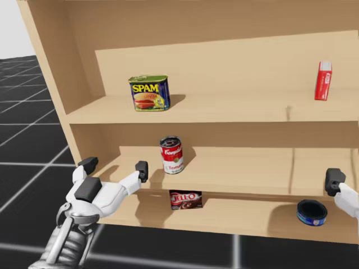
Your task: Find the tomato soup can on the shelf and bring it to me.
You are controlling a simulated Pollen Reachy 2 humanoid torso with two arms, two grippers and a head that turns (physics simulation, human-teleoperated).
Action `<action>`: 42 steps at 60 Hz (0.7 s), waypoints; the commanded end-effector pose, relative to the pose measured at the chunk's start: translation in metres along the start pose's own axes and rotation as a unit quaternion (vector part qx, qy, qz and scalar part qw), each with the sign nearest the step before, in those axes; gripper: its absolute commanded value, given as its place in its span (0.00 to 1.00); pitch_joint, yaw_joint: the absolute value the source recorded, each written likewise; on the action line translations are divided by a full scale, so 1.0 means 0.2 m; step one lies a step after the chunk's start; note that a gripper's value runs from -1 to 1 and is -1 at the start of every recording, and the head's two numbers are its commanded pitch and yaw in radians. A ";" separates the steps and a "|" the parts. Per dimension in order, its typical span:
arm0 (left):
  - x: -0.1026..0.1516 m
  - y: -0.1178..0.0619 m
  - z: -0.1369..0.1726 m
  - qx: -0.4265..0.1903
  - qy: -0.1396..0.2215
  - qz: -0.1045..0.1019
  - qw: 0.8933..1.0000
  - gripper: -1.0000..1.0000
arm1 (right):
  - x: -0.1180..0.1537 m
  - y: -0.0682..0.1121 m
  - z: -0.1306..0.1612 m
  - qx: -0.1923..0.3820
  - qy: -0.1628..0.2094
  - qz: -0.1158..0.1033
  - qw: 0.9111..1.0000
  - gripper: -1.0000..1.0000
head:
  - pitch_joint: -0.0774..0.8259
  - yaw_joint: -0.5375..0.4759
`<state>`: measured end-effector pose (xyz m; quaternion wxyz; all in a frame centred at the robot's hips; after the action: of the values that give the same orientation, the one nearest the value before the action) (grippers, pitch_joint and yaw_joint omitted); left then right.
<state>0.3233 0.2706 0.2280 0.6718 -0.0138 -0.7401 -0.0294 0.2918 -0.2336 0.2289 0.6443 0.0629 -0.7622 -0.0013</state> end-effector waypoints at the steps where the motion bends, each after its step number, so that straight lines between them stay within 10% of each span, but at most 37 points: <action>1: 0.00 0.00 0.00 -0.001 -0.001 0.000 1.000 0.00 | -0.02 0.02 0.00 0.000 0.004 -0.005 1.000 0.00 | 0.51 0.79; 18: 0.03 -0.03 0.02 -0.034 -0.002 0.031 0.999 0.00 | -0.02 0.03 0.00 -0.002 0.005 -0.004 1.000 0.00 | 0.52 0.81; 42: 0.27 -0.35 0.07 -0.115 0.059 0.046 0.991 0.00 | -0.02 0.03 0.00 -0.001 0.008 -0.007 1.000 0.00 | 0.50 0.80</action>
<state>0.2998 0.2224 0.2631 0.6968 -0.0998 -0.7066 -0.0730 0.2920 -0.2317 0.2263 0.6491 0.0599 -0.7583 0.0009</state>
